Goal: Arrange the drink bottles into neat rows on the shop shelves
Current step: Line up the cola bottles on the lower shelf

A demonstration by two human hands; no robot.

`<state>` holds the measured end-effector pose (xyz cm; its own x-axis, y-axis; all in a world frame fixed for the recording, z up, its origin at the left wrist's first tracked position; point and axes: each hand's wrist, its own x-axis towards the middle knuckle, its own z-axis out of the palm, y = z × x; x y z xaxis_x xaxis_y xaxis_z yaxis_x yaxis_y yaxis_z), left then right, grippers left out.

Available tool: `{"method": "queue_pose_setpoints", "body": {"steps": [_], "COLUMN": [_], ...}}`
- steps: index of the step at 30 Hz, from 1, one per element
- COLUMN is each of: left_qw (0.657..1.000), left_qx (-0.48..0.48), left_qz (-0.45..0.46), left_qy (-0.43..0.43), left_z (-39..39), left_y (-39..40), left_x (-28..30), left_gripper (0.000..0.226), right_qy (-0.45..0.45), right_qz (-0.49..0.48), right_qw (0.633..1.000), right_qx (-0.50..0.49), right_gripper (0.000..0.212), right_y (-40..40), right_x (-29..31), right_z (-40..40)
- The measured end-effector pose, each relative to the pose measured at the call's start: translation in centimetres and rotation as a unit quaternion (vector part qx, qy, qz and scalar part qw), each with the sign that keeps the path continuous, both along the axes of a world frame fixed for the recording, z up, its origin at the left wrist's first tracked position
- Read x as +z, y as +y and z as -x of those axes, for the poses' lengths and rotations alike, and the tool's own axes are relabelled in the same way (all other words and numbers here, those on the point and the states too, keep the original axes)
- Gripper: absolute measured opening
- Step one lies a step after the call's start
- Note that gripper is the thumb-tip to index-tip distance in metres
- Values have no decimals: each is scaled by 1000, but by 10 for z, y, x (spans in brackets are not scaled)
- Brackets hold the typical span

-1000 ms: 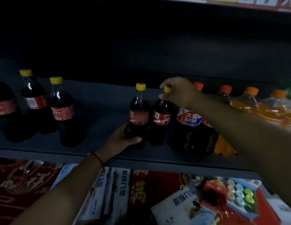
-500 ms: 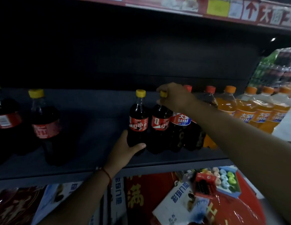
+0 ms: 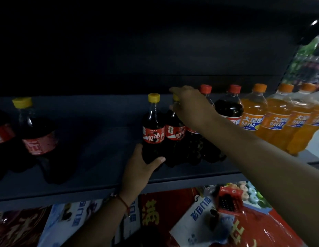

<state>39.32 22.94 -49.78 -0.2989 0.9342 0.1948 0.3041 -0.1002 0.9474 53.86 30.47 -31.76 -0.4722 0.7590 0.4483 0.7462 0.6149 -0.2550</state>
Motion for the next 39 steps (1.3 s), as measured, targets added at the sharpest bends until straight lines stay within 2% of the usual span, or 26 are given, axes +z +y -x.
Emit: {"method": "queue_pose_setpoints", "body": {"steps": [12, 15, 17, 19, 21, 23, 26, 29, 31, 32, 35, 39], "left_qw": [1000, 999, 999, 986, 950, 915, 899, 886, 877, 878, 880, 901], "left_qx": [-16, -21, 32, 143, 268, 356, 396, 431, 459, 463, 471, 433], "left_qz": [16, 15, -6, -64, -141, -162, -149, -124, -97, -78, -46, -26], "left_qy": [11, 20, -30, -60, -77, -95, -111, -116, -102, -90, -39, 12], "left_z": [1, 12, 32, 61, 98, 132, 177, 220, 248, 258, 277, 285], "left_y": [-4, -21, -44, -74, -103, -125, -133, -124, -115, -111, -101, -89], "left_x": [5, 20, 29, 31, 26, 21, 15, 9, 6, 6, 3, -7], "left_gripper": [53, 41, 49, 44, 27, 26, 36, 46, 65, 70, 73, 76], "right_qy": [12, 10, 22, 81, 142, 162, 173, 193, 195, 197, 198, 193], "right_qz": [30, 13, -66, -111, -53, 57, 192, 268, 276, 264, 214, 193], "right_qw": [999, 1000, 998, 989, 979, 965, 934, 912, 915, 921, 943, 949], "right_qx": [18, 6, 10, 62, 138, 199, 245, 242, 221, 206, 162, 160], "right_gripper": [67, 72, 68, 59, 51, 48, 54, 69, 72, 66, 41, 35], "right_y": [-6, -12, -23, -45, -70, -92, -106, -112, -112, -109, -101, -92], "right_x": [-5, -10, -14, -17, -19, -18, -15, -12, -14, -17, -21, -24], "right_z": [-3, 2, 15, 38, 71, 114, 188, 246, 268, 275, 283, 274]}}
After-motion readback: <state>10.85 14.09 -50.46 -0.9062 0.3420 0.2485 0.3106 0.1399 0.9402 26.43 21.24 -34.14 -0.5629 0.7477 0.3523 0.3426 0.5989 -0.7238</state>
